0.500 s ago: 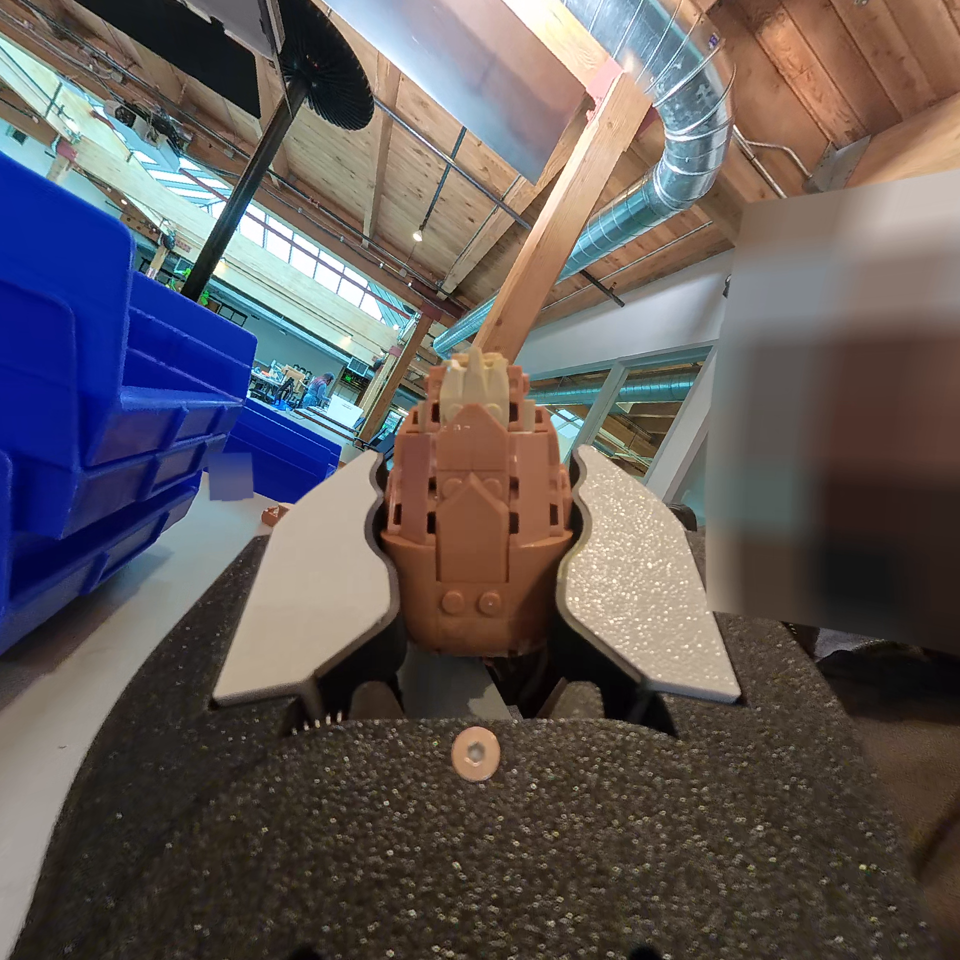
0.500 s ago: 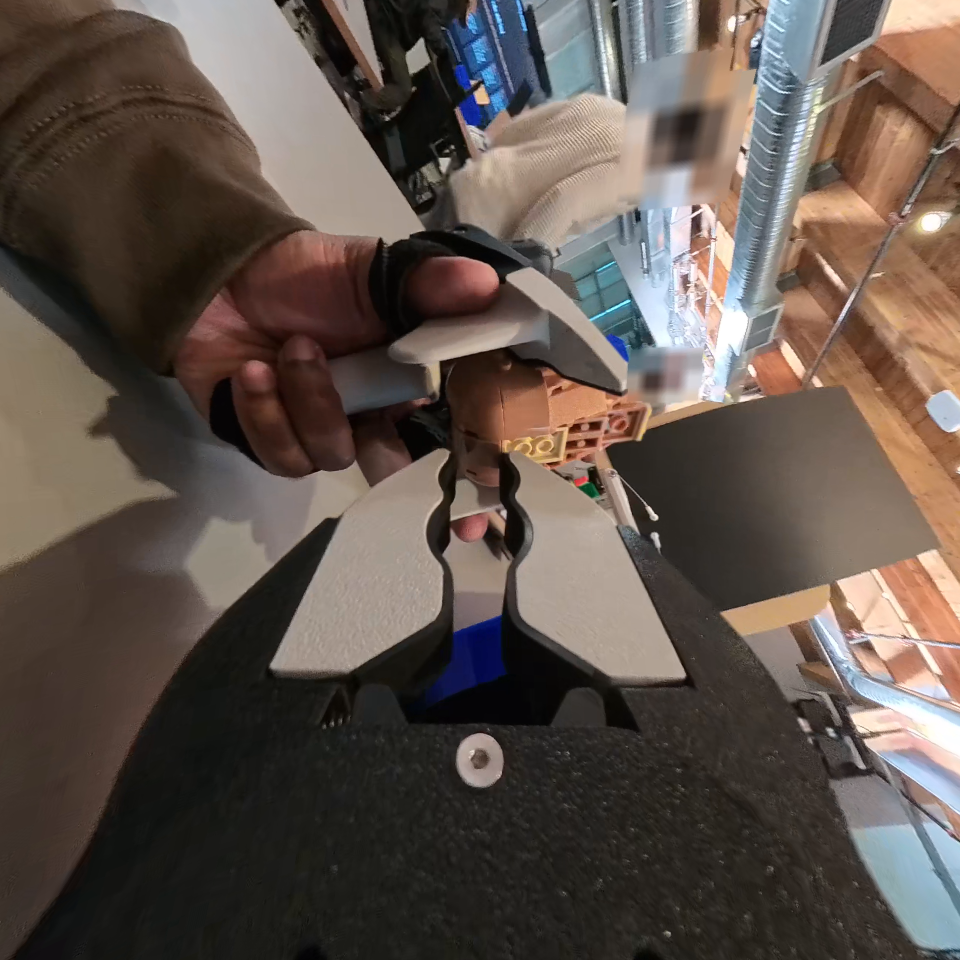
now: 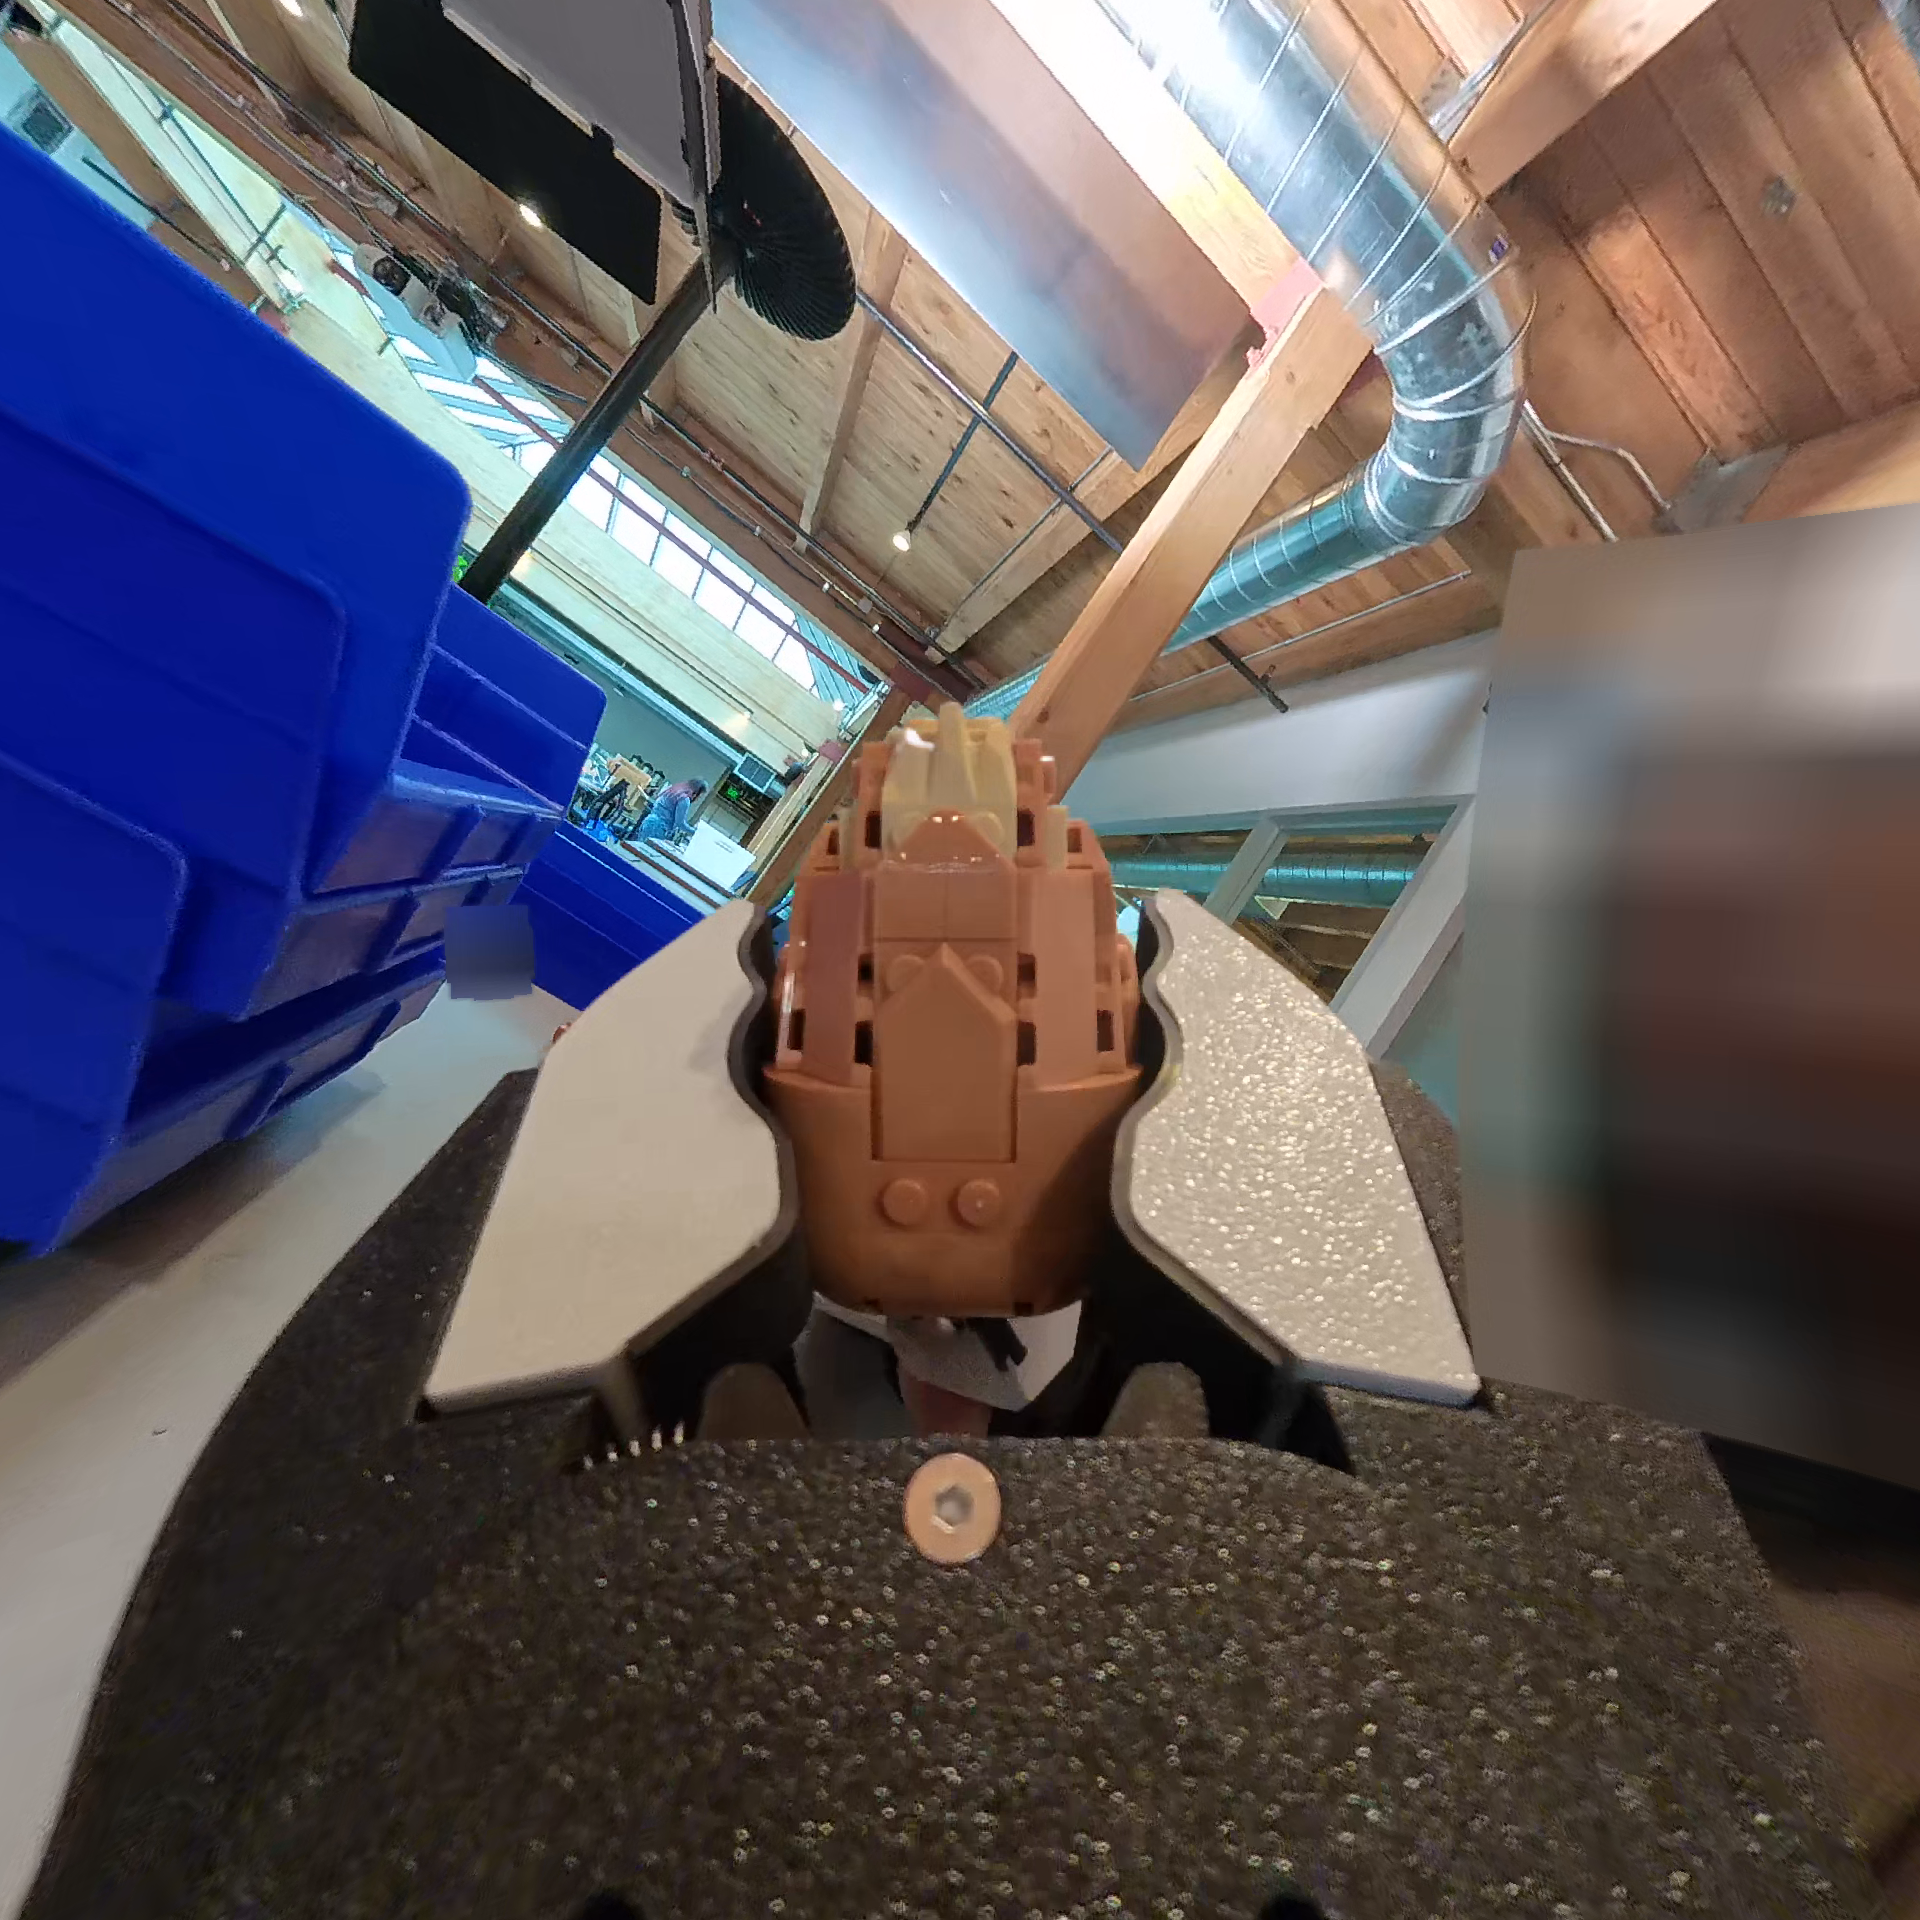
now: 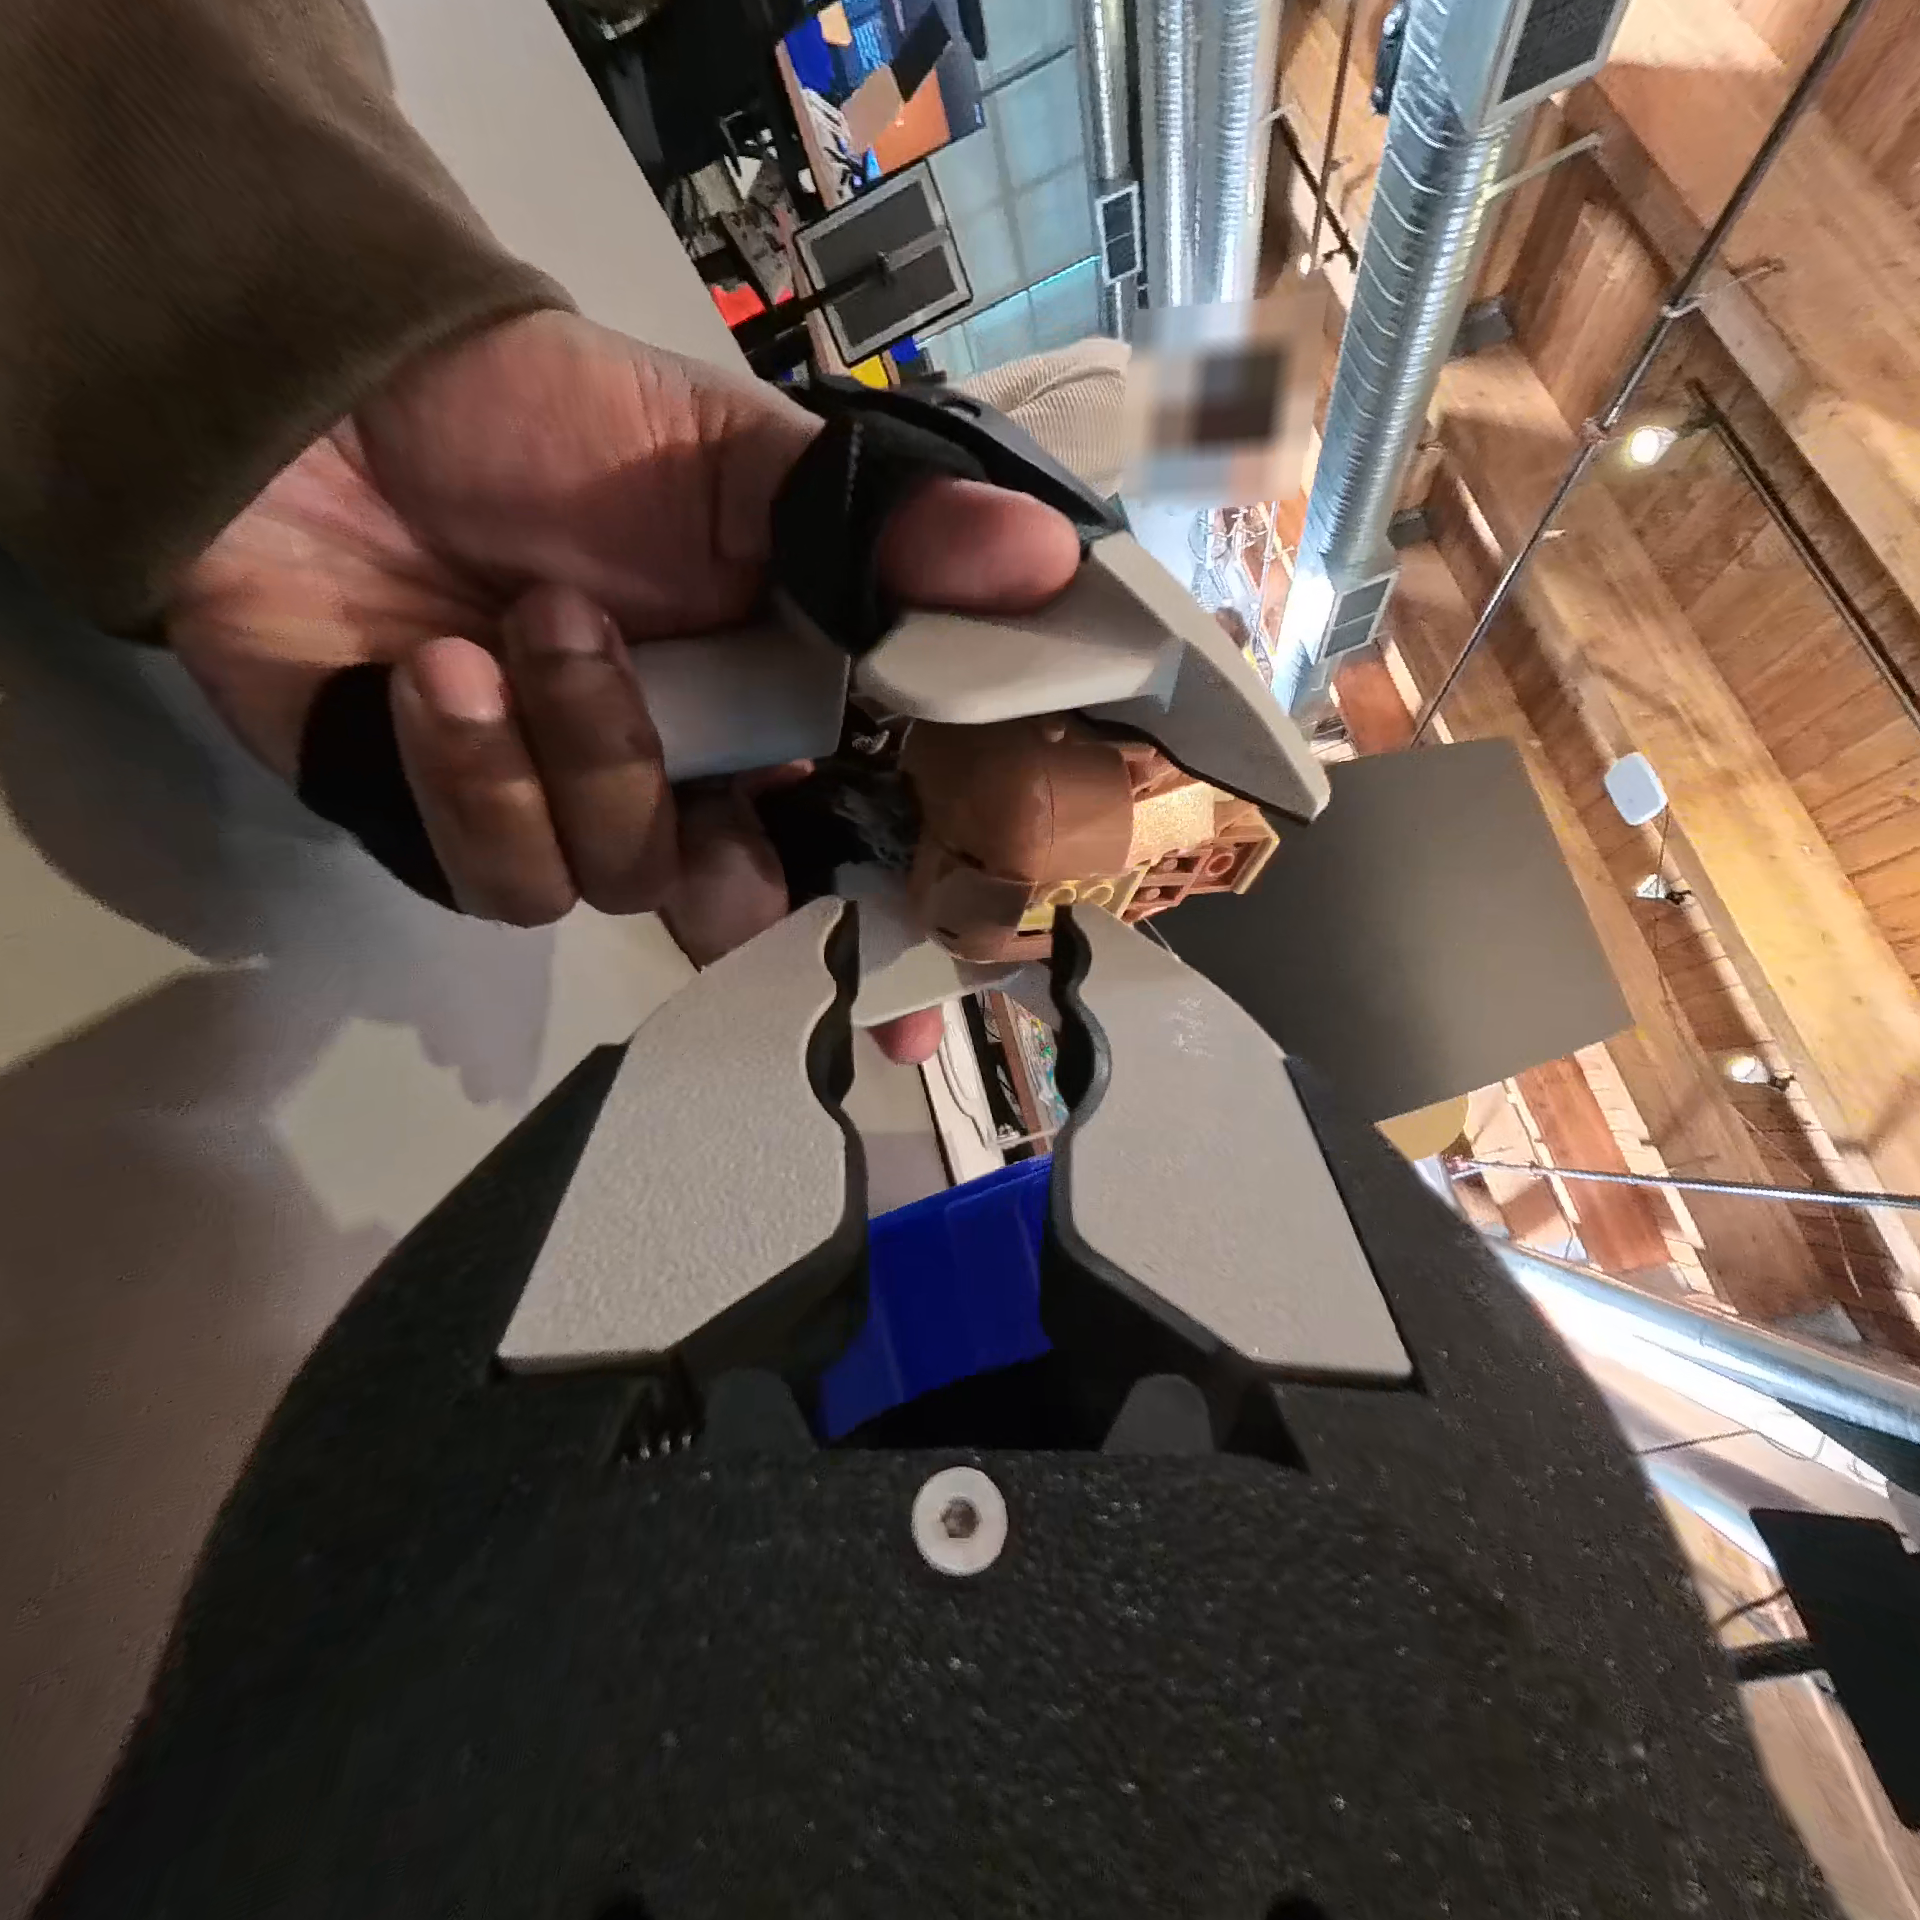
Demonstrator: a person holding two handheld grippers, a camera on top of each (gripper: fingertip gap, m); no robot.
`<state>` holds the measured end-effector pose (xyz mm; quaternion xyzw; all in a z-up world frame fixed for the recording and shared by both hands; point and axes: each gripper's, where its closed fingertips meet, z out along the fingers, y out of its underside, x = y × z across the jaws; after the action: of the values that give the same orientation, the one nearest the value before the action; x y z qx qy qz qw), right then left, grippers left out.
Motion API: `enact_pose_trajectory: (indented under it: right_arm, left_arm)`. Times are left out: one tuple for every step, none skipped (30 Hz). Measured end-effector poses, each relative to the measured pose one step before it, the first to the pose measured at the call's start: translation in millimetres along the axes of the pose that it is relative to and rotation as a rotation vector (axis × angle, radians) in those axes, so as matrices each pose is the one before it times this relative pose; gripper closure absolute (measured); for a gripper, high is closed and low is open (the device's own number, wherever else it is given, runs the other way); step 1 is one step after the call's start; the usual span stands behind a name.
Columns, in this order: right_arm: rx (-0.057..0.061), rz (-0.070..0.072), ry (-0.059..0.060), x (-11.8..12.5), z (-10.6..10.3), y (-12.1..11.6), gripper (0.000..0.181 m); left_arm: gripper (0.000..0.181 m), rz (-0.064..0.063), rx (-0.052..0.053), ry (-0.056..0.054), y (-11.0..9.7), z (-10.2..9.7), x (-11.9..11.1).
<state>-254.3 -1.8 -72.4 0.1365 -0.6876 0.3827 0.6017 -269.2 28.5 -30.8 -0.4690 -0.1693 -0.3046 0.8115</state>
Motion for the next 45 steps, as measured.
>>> enact_pose_trajectory:
  right_arm:
    - [-0.0017, 0.0146, 0.0130, 1.23, 0.24, 0.07, 0.146]
    - [-0.0084, 0.0125, 0.0209, 2.75, 0.54, 0.84, 0.146]
    - [-0.0077, 0.0099, 0.0133, 1.79, 0.82, 0.69, 0.146]
    - [-0.0053, 0.0128, 0.0087, 1.05, 0.80, 0.26, 0.147]
    - [-0.0083, 0.0160, 0.0042, 0.05, 0.65, 0.77, 0.146]
    - [-0.0041, 0.0133, 0.0045, 0.00, 0.22, 0.24, 0.146]
    - [-0.0074, 0.0072, 0.0036, -0.07, 0.03, 0.76, 0.146]
    - [-0.0106, 0.0037, 0.0040, -0.41, 0.08, 1.06, 0.147]
    - [-0.0074, 0.0007, 0.0048, -0.93, 0.06, 0.29, 0.151]
    - [-0.0047, -0.0005, 0.0117, 0.21, -0.55, -0.29, 0.152]
    - [0.0022, -0.0036, 0.0113, 0.83, -1.02, -1.13, 0.152]
    - [0.0026, -0.0048, 0.0092, 0.98, -1.22, -0.83, 0.153]
    - [0.0056, -0.0048, 0.0073, 0.51, -1.44, -0.89, 0.157]
    - [0.0126, -0.0006, 0.0062, 0.53, -1.94, -1.34, 0.160]
    - [0.0101, 0.0012, 0.0004, 1.03, -1.90, -0.94, 0.160]
    - [0.0123, 0.0002, -0.0032, 0.94, -1.89, -0.68, 0.161]
    - [0.0149, -0.0012, -0.0028, 0.65, -1.92, -0.83, 0.161]
    - [0.0154, -0.0031, -0.0046, 0.43, -1.78, -0.89, 0.161]
    - [0.0155, -0.0022, -0.0079, 0.24, -1.68, -0.71, 0.162]
    - [0.0149, -0.0001, -0.0093, 0.30, -1.64, -0.48, 0.162]
    - [0.0159, -0.0014, -0.0076, 0.46, -1.89, -0.75, 0.163]
    - [0.0156, -0.0033, -0.0068, 0.40, -1.90, -0.86, 0.163]
    - [0.0165, -0.0028, -0.0084, 0.38, -2.19, -1.06, 0.163]
    - [0.0162, -0.0007, -0.0102, 0.18, -2.24, -0.86, 0.164]
    - [0.0140, 0.0003, -0.0108, -0.15, -2.23, -0.63, 0.165]
    - [0.0114, -0.0015, -0.0093, -0.25, -2.20, -0.13, 0.166]
    - [0.0103, -0.0033, -0.0115, -0.80, -2.11, -0.07, 0.168]
    - [0.0284, -0.0143, -0.0430, -6.10, -3.34, -2.63, 0.174]
    - [0.0526, -0.0330, -0.0582, -13.11, -4.06, -7.48, 0.178]
    - [-0.0061, -0.0627, -0.0093, -10.06, -0.42, -1.97, 0.179]
    - [-0.0573, -0.0927, 0.0574, 0.67, 1.80, 4.14, 0.178]
    - [-0.0347, -0.0524, 0.0214, 1.17, 2.07, 2.88, 0.178]
    - [-0.0097, 0.0339, -0.0123, 1.42, 1.95, 2.44, 0.178]
    - [-0.0072, 0.0651, -0.0147, 2.34, 1.46, 3.92, 0.178]
    - [-0.0112, 0.0388, -0.0059, 2.39, 0.80, 5.17, 0.178]
    - [-0.0177, 0.0109, -0.0012, 1.04, 0.22, 6.02, 0.177]
    - [-0.0204, 0.0014, -0.0056, -1.14, -0.10, 6.16, 0.178]
    - [-0.0142, -0.0007, -0.0098, -2.77, -0.85, 4.93, 0.178]
    - [-0.0076, -0.0014, -0.0035, -1.96, -1.70, 3.47, 0.178]
    - [-0.0046, 0.0053, 0.0029, 0.07, -2.50, 2.44, 0.178]
    - [-0.0018, 0.0166, 0.0091, 2.41, -2.83, 1.78, 0.178]
    - [0.0024, 0.0224, 0.0144, 4.38, -2.98, 1.02, 0.178]
    - [0.0037, 0.0193, 0.0206, 5.86, -2.83, 0.92, 0.178]
    - [0.0043, 0.0107, 0.0309, 7.73, -2.45, 0.36, 0.178]
    - [0.0027, 0.0017, 0.0380, 8.89, -2.00, 0.16, 0.178]
  left_arm:
    - [0.115, -0.0059, 0.0056, -0.0054, -0.50, -0.10, -1.01]
    - [0.115, -0.0063, 0.0015, -0.0071, 0.39, 0.03, -1.51]
    - [0.115, -0.0061, -0.0026, -0.0093, 1.62, 0.56, -1.90]
    - [0.115, -0.0078, -0.0075, -0.0075, 2.73, 1.22, -1.68]
    - [0.115, -0.0123, 0.0119, 0.0007, -0.11, 0.67, -0.37]
    - [0.115, -0.0132, 0.0082, 0.0005, -0.23, 0.19, -0.61]
    - [0.115, -0.0009, 0.0035, -0.0064, -0.11, 0.09, -1.10]
    - [0.115, 0.0089, 0.0046, -0.0108, -0.53, -0.08, -1.16]
    - [0.115, 0.0053, 0.0105, -0.0042, -1.31, -0.20, 0.07]
    - [0.115, 0.0072, 0.0080, 0.0000, -0.42, 0.39, 1.08]
    - [0.115, 0.0067, 0.0088, 0.0021, -0.32, 0.65, 1.62]
    - [0.115, 0.0071, 0.0109, -0.0044, -0.75, 0.71, 1.01]
    - [0.115, -0.0049, 0.0186, 0.0004, -1.96, 0.58, 0.99]
    - [0.115, -0.0111, 0.0023, 0.0112, 0.11, 1.14, 1.98]
    - [0.115, -0.0028, -0.0042, 0.0038, 1.25, 1.46, 1.33]
    - [0.115, 0.0011, -0.0062, 0.0035, 1.33, 1.27, 1.55]
    - [0.115, -0.0039, -0.0078, 0.0062, 1.55, 1.18, 1.42]
    - [0.115, -0.0079, -0.0084, 0.0061, 1.41, 0.88, 1.03]
    - [0.115, -0.0069, -0.0080, 0.0044, 1.34, 0.96, 0.86]
    - [0.115, -0.0064, -0.0084, 0.0042, 1.38, 0.93, 0.79]
    - [0.115, -0.0097, -0.0094, 0.0056, 1.48, 1.17, 1.09]
    - [0.115, -0.0082, -0.0084, 0.0059, 1.60, 1.19, 1.16]
    - [0.115, -0.0088, -0.0130, 0.0082, 1.93, 1.18, 1.45]
    - [0.115, -0.0031, -0.0161, 0.0053, 2.24, 1.03, 1.00]
    - [0.115, 0.0035, -0.0160, 0.0006, 2.22, 0.87, 0.60]
    - [0.115, 0.0030, -0.0148, -0.0012, 2.25, 0.84, 0.05]
    - [0.115, -0.0021, -0.0058, -0.0002, 1.07, 0.45, -0.26]
    - [0.115, -0.0199, 0.0464, 0.0054, -7.80, -2.24, -0.12]
    - [0.114, -0.0377, 0.0747, 0.0129, -15.24, -5.45, -0.10]
    - [0.115, -0.0216, 0.0446, -0.0025, -12.29, -5.04, -1.40]
    - [0.115, 0.0166, -0.0054, -0.0211, -4.35, -3.35, -1.66]
    - [0.115, 0.0413, -0.0227, -0.0221, 0.40, -2.32, -0.08]
    - [0.115, 0.0349, -0.0194, -0.0215, 1.56, -1.38, -0.29]
    - [0.115, 0.0088, -0.0098, -0.0151, 1.36, -0.49, -1.25]
    - [0.115, -0.0070, -0.0058, -0.0103, 1.42, 0.33, -2.40]
    - [0.115, -0.0059, -0.0018, -0.0097, 1.25, 0.69, -2.76]
    - [0.115, 0.0034, -0.0074, -0.0166, 1.83, 0.60, -3.57]
    - [0.115, 0.0116, -0.0138, -0.0215, 2.44, 0.49, -3.97]
    - [0.115, 0.0092, -0.0100, -0.0176, 2.00, 0.21, -3.24]
    - [0.115, 0.0017, -0.0045, -0.0115, 1.30, 0.01, -2.54]
    - [0.115, -0.0059, -0.0008, -0.0052, 0.85, -0.25, -1.99]
    - [0.115, -0.0121, 0.0040, 0.0020, 0.04, -0.17, -1.06]
    - [0.115, -0.0126, 0.0055, 0.0059, -0.22, -0.13, -0.37]
    - [0.115, -0.0098, 0.0026, 0.0050, -0.03, 0.17, -0.28]
    - [0.115, -0.0068, -0.0007, 0.0046, 0.60, 0.44, 0.04]
